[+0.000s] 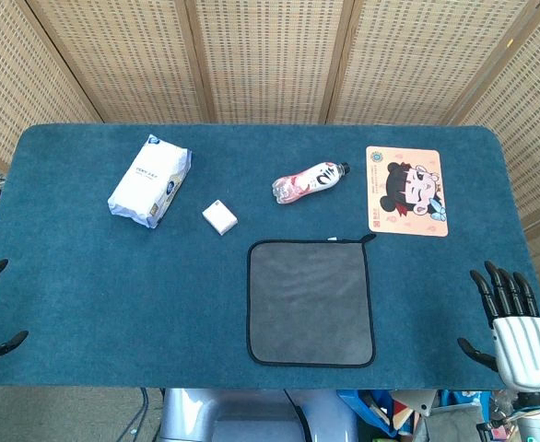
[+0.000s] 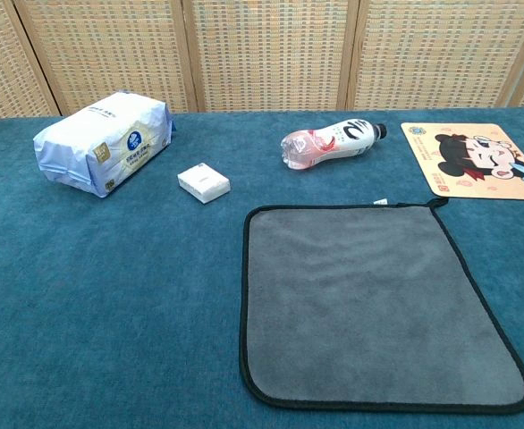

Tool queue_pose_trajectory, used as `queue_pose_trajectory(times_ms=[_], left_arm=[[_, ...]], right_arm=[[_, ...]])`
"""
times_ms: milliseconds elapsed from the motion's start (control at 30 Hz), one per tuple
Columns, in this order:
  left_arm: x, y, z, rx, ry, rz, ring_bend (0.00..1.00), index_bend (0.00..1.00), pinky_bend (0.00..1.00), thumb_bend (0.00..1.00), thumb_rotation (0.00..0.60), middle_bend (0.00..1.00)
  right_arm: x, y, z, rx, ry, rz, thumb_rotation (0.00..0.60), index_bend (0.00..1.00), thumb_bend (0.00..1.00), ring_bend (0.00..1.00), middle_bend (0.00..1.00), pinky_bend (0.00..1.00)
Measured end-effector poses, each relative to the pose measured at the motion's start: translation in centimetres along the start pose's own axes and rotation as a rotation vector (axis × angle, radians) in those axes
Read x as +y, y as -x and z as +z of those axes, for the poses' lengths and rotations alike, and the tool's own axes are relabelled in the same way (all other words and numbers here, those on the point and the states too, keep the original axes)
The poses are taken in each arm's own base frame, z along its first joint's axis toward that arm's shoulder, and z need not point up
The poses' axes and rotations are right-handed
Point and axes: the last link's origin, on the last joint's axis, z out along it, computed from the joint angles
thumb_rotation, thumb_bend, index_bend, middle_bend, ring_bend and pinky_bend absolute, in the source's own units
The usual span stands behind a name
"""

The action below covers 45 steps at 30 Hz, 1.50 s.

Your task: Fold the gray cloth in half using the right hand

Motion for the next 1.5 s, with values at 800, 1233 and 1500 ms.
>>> queue_pose_trajectory(times_ms=[800, 1233, 1500], left_arm=[[0.0, 1.1, 2.3, 0.016, -0.023, 0.040, 0.00, 0.00, 0.00, 0.09, 0.600, 0.00], [-0.7, 2.0, 4.2, -0.022, -0.082, 0.057, 0.00, 0.00, 0.00, 0.09, 0.600, 0.00], [-1.1, 2.4, 4.8, -0.039, -0.108, 0.059, 0.00, 0.00, 0.00, 0.09, 0.600, 0.00]], right_arm=[[-8.4, 3.2, 14.9, -0.182, -0.269, -0.025, 0.600, 0.28, 0.15, 0.00, 0.00, 0.00], [-15.7, 9.3, 22.5, -0.330, -0.200, -0.022, 0.600, 0.34, 0.39, 0.00, 0.00, 0.00], [-17.6, 13.3, 24.7, -0.401, -0.136, -0.073, 0.600, 0.35, 0.47, 0.00, 0.00, 0.00]])
